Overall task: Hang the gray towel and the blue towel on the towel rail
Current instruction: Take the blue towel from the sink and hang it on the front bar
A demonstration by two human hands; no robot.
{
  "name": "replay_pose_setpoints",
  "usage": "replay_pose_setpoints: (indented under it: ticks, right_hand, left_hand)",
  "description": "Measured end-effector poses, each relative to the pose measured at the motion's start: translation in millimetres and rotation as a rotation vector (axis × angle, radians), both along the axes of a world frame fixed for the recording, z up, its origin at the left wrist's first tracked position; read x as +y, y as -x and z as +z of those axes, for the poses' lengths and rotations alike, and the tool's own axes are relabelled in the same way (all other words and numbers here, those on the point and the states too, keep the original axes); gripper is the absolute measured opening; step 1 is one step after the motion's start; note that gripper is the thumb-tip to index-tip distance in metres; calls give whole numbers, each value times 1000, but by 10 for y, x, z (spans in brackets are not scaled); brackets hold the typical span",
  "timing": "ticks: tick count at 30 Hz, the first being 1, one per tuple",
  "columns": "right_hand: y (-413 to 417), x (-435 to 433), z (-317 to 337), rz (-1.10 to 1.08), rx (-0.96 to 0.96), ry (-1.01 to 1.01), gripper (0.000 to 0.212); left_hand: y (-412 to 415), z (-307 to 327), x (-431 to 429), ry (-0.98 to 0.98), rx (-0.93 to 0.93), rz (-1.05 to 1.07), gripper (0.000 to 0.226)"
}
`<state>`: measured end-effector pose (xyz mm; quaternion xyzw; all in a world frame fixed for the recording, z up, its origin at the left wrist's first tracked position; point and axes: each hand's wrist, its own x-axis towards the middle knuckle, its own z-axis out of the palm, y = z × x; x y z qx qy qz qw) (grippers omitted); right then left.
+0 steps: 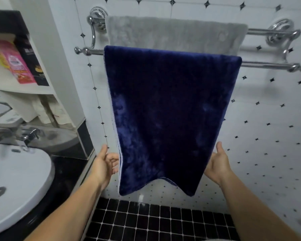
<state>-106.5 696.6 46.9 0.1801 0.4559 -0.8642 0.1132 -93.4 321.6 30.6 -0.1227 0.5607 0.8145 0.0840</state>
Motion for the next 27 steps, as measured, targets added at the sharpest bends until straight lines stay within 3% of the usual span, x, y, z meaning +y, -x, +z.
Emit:
replay_pose_setpoints:
  ticks: [2, 3, 6, 9, 11, 14, 16, 19, 21, 24, 27]
  right_hand:
    - [126, -150, 80, 27, 7, -344, 31]
    - [192, -228, 106, 58, 24, -514, 27]
    - [324, -358, 166, 185, 66, -807, 38]
    - [450, -444, 228, 237, 118, -1012, 25]
    - [537, -477, 245, 145, 93, -1032, 28]
    - [597, -342, 264, 3, 43, -1045, 30]
    - [592, -142, 259, -90, 36, -1046, 19]
    - [569, -34, 214, -81, -25, -899, 17]
    - [553, -73, 176, -97, -70, -843, 23]
    - [466, -228, 84, -54, -137, -771, 39]
    - [270, -339, -146, 67, -222, -778, 36]
  left_hand:
    - [65, -13, 92, 127, 26, 3, 34]
    - [100, 6, 138, 217, 50, 5, 20]
    - [239, 44, 238, 369, 95, -38, 51]
    - [418, 119, 388, 453, 153, -63, 38]
    - [532, 129, 489, 609, 190, -72, 13]
    - [623, 57, 385, 840, 155, -37, 16]
    - [656, 35, 194, 918, 118, -12, 14]
    - [746, 21, -9, 1090, 124, 16, 21]
    - [839, -21, -76, 1009, 133, 13, 20]
    - [851, -107, -109, 722, 121, -75, 15]
    - [778, -278, -91, 608, 128, -172, 16]
